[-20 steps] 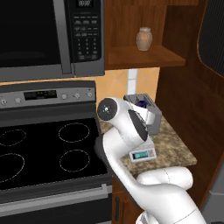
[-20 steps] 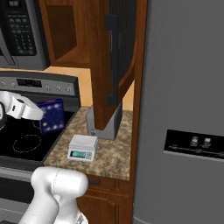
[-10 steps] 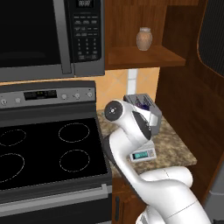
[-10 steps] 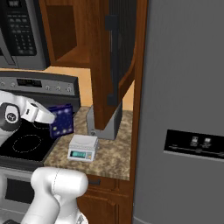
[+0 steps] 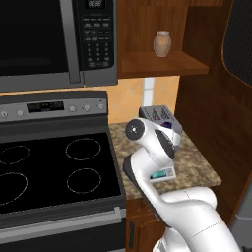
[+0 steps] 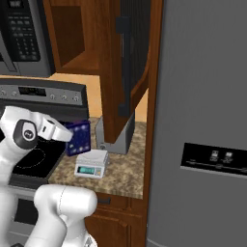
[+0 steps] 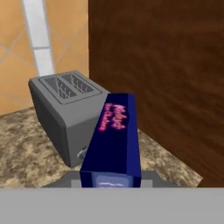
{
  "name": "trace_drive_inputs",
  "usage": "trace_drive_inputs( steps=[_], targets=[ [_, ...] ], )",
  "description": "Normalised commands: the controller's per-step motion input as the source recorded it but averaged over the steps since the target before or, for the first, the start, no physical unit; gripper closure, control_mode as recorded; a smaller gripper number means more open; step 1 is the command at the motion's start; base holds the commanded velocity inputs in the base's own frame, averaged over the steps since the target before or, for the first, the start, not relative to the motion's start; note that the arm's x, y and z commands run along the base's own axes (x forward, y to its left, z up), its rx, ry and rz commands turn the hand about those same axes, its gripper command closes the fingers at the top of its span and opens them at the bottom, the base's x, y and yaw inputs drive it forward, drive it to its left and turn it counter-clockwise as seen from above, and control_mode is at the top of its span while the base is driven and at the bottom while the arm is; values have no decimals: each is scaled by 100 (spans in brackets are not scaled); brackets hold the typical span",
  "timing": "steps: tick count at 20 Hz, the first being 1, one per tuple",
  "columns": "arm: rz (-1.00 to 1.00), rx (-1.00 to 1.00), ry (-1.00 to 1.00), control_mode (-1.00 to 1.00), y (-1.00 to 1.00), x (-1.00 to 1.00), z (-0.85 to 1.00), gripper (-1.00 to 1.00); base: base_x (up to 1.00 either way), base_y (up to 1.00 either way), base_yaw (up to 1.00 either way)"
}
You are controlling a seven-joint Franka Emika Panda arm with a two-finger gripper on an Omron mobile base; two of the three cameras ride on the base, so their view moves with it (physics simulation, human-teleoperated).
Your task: Pick the cereal and place it on the digital scale for weighing, and close the cabinet.
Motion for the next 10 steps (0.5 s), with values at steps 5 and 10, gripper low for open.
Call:
trace_drive_inputs(
  steps=[5,10],
  targets=[
    [-2,0,0,-100,-11,19,-18,100,0,0,0],
    [-1,-1,0,-100,-5,32,-27,100,0,0,0]
  ],
)
